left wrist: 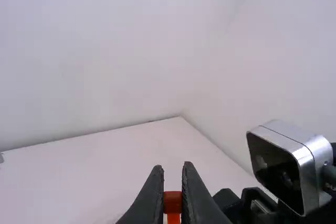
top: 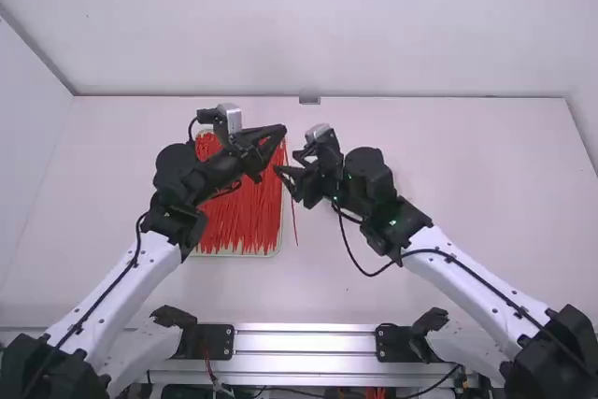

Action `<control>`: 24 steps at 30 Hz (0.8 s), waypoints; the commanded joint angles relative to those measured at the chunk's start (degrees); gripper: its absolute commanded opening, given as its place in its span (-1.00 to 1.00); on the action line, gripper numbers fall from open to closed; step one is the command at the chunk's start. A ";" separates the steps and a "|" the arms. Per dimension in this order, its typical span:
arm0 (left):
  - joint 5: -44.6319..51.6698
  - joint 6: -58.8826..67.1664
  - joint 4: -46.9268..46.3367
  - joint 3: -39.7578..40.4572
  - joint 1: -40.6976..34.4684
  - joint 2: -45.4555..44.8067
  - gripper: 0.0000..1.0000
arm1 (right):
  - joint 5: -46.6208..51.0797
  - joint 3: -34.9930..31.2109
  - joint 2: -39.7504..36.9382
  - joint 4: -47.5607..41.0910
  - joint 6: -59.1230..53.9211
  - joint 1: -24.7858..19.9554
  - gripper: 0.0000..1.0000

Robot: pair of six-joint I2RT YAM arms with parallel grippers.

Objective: Fasten the cable tie

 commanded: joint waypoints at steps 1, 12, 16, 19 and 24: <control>0.59 -0.35 0.79 0.92 -1.22 -0.83 -0.96 | 0.04 1.92 -0.92 0.63 -0.24 -0.04 -0.16; -0.31 -1.31 1.55 0.92 -1.42 -0.83 -0.85 | 0.04 1.92 -0.94 1.05 -0.61 -0.26 -1.00; -2.38 -1.16 0.90 0.92 0.26 -0.85 -0.23 | -1.79 1.92 -1.51 0.76 -0.94 -2.60 -1.00; 0.00 -0.48 0.92 0.92 2.51 -0.85 0.26 | -8.94 1.92 -2.36 0.90 -2.91 -5.55 -1.00; 8.92 4.26 4.35 1.07 5.60 -0.83 0.74 | -20.96 1.92 -2.93 3.48 -3.21 -11.85 -1.00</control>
